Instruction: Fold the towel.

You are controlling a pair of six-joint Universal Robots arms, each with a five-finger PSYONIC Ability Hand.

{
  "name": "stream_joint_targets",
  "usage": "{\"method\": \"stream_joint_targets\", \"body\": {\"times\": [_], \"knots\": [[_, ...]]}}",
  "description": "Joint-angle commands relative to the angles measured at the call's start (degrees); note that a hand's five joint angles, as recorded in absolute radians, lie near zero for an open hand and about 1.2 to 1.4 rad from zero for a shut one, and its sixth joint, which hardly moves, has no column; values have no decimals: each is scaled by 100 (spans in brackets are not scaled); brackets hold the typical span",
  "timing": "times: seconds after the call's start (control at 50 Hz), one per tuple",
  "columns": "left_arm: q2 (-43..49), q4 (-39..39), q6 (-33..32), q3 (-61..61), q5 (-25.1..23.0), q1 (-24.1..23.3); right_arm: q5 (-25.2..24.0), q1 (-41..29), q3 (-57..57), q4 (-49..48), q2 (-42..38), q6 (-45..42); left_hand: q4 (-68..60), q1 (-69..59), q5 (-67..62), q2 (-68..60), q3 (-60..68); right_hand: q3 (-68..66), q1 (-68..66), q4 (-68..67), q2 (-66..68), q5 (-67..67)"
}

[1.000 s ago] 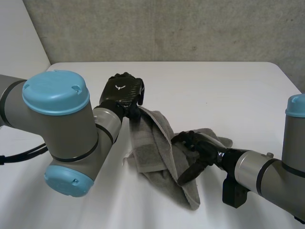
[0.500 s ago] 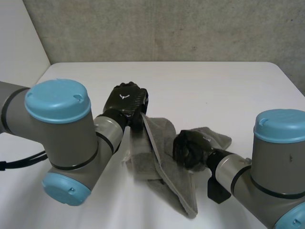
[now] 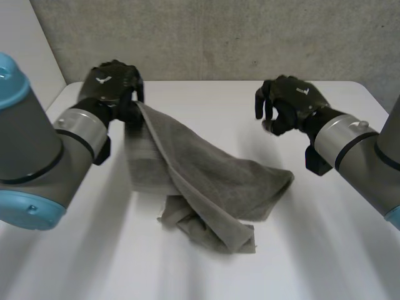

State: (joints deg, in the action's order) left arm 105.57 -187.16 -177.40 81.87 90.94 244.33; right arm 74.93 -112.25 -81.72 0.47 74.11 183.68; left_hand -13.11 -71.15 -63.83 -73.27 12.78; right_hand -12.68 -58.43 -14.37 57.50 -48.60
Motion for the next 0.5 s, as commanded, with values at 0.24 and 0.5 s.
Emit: {"method": "stream_joint_targets", "body": {"times": [0.24, 0.5], "knots": [[201, -110, -76, 839, -472, 387, -190, -218, -1074, 779, 279, -957, 311, 3873, 4141, 4085, -278, 268, 4843, 437, -4750, 4860], [421, -110, -295, 883, -516, 387, -216, -622, -1443, 1246, -98, -1019, 311, 3856, 4124, 4068, -278, 268, 4843, 437, -4750, 4860]]}}
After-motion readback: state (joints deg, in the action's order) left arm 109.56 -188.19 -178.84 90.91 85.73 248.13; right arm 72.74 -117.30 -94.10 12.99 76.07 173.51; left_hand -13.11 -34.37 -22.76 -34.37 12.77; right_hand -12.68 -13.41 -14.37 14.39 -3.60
